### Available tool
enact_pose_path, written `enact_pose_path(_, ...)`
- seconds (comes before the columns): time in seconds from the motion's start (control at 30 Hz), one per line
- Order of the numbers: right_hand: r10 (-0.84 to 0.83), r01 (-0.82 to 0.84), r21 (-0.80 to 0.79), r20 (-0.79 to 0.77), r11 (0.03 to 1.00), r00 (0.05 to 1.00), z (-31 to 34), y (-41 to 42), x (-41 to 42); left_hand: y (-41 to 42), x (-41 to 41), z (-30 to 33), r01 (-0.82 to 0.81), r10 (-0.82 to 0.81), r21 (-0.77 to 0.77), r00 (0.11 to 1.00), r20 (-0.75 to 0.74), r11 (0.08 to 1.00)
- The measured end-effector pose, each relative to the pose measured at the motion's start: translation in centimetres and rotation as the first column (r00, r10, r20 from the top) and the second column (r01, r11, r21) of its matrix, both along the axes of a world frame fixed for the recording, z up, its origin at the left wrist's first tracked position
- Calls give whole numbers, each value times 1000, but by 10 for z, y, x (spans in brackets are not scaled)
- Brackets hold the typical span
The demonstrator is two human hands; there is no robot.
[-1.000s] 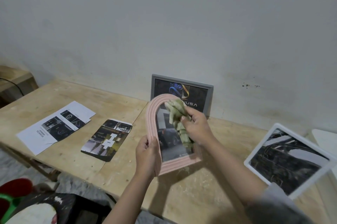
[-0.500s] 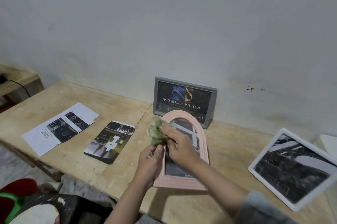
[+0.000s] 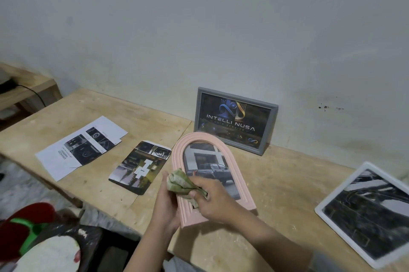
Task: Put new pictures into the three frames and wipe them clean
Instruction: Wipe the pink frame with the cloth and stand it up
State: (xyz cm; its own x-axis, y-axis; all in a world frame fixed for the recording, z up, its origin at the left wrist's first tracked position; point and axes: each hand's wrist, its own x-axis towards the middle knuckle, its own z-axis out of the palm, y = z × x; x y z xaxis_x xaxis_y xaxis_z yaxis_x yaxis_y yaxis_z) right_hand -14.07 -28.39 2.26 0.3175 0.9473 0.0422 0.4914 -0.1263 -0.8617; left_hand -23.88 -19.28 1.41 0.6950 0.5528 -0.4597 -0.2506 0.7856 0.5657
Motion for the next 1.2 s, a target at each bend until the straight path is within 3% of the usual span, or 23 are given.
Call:
enact_pose_path(0.17, 148, -150, -96, -27, 984, 989, 0, 18, -5, 40, -11, -12, -11, 26, 76, 979, -204, 997)
enact_pose_path(0.4, 334, -322, -192, 36, 927, 942, 8, 64, 2, 108, -9, -24, -28, 148, 261, 880, -451, 965)
enact_pose_path(0.53, 426, -374, -307, 122, 875, 896, 18, 109, 8, 159, -3, -22, -105, 228, 276, 854, -467, 955)
enact_pose_path(0.63, 457, -392, -405, 73, 826, 886, 32, 151, 21, 204, 4, -8, -206, 299, 247, 849, -436, 947)
enact_pose_path(0.73, 324, -286, -424, 19, 859, 946, 39, 190, 40, 250, 6, 2, -221, 338, 296, 830, -443, 929)
enact_pose_path(0.9, 11, 6, -312, 54, 950, 998, 27, 258, 74, 321, 1, 1, -214, 370, 361, 812, -451, 908)
enact_pose_path(1.1, -271, 300, -184, 167, 936, 948, -13, 332, 114, 381, -11, -1, -218, 425, 430, 770, -477, 876)
enact_pose_path(1.2, -272, 332, -222, 263, 917, 926, -37, 370, 129, 409, -16, -6, -233, 427, 410, 765, -482, 882)
